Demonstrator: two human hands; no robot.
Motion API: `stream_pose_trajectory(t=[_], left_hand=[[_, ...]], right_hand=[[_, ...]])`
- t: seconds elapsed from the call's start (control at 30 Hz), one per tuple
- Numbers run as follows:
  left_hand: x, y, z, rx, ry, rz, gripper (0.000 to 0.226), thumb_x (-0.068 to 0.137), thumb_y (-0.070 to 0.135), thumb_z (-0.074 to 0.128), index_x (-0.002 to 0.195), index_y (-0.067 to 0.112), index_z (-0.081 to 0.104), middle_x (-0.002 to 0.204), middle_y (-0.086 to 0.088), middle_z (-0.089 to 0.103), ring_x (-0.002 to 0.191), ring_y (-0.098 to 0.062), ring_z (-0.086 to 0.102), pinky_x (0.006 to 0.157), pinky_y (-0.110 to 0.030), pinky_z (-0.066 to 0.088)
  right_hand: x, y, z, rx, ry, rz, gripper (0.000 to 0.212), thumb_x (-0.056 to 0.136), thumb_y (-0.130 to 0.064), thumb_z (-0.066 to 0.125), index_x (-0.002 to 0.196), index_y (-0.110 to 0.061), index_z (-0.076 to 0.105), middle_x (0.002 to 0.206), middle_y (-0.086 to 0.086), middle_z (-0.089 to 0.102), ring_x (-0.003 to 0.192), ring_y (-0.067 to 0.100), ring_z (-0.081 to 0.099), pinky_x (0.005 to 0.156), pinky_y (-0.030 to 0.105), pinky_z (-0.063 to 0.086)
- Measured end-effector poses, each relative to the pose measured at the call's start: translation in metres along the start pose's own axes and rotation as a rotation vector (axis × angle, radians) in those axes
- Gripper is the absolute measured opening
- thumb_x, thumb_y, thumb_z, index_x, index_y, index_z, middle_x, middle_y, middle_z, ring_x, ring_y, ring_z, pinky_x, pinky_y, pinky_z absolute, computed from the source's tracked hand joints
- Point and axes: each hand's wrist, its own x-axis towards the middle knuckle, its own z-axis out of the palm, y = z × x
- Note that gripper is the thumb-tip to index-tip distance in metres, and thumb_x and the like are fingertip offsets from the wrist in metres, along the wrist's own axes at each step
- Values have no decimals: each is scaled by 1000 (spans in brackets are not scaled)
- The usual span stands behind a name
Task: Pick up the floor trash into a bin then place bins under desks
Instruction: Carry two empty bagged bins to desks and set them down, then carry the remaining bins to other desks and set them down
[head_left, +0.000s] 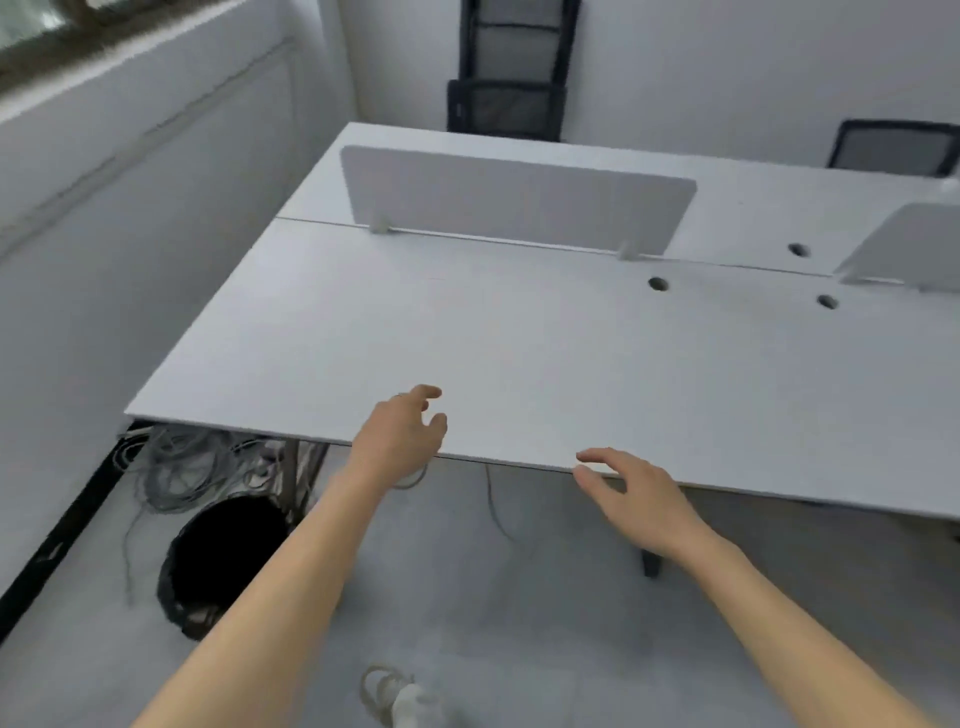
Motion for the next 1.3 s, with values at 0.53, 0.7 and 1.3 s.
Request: stream_pose_trajectory(t=[0.53,0.7,1.3], left_hand=[[-157,474,400,403,-586,841,43,96,27,52,139,26,54,138,1,59,128,-23,52,104,-33,41],[-156,575,522,508,-686,946,43,94,29,54,138,30,55,136,0,60,122,-26,56,101,-36,45],[-390,1036,977,683,-968,1463,44,95,29,48,138,38,52,134,-1,58,91,-23,59,80,-33,49]], right_hand=[[-356,427,-200,138,706,813,37,93,-48,49,128,-38,57,129,-9,64,123,24,53,91,40,50],[-415,539,-245,177,742,966,38,96,-45,49,132,-34,56,133,-8,61,126,21,51,88,36,47],[-684,943,-422,406,927,1431,42,97,-45,48,138,-36,50,138,-3,57,126,24,51,96,36,45]])
